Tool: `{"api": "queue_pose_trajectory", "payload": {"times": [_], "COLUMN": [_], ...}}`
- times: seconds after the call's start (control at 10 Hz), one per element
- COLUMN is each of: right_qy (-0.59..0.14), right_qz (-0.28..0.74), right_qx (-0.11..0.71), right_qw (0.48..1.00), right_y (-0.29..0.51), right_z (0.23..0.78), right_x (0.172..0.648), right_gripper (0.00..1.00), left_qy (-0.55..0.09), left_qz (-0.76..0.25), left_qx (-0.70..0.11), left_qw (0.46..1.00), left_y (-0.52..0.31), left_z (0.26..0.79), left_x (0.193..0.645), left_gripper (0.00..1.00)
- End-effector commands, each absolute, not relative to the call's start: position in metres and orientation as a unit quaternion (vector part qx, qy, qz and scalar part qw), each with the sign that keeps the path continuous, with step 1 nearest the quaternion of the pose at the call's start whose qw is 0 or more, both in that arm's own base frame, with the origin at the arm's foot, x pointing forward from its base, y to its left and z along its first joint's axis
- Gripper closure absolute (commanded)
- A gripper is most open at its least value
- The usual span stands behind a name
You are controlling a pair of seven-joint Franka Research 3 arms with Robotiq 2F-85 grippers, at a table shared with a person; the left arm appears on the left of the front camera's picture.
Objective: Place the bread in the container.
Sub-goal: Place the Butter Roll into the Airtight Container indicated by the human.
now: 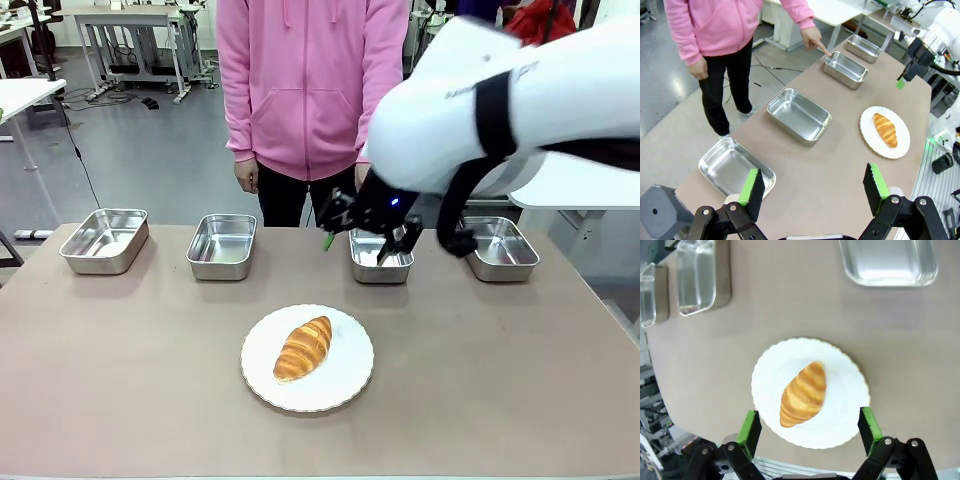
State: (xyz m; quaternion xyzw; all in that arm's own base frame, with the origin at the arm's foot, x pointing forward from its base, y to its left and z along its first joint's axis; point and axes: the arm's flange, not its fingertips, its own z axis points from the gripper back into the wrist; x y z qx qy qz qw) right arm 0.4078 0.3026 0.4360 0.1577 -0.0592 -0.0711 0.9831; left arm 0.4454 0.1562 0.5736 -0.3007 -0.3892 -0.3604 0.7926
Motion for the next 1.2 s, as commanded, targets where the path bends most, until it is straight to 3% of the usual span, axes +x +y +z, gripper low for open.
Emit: {"api": "queue_pose_trajectory", "payload": {"times": [0.0,1.1], "right_qy": [-0.062,0.022], "right_qz": [-0.145,-0.228], "right_qx": [0.136,0.071], "right_qw": [0.978,0.971], "right_y": [0.333,0.397], "right_z": [0.428,0.343], "right_x": [0.411,0.395], "right_gripper": [0.00,0.00], "left_qy": [-0.391,-0.391], "left_qz": [-0.365,-0.365], "left_qx": [-0.301,-0.301], "left_qw": [0.789,0.789], "left_y": [0.156,0.156], "left_z": [0.575,0.575], "left_x": [0.443,0.443], "left_gripper": [0.00,0.00]}}
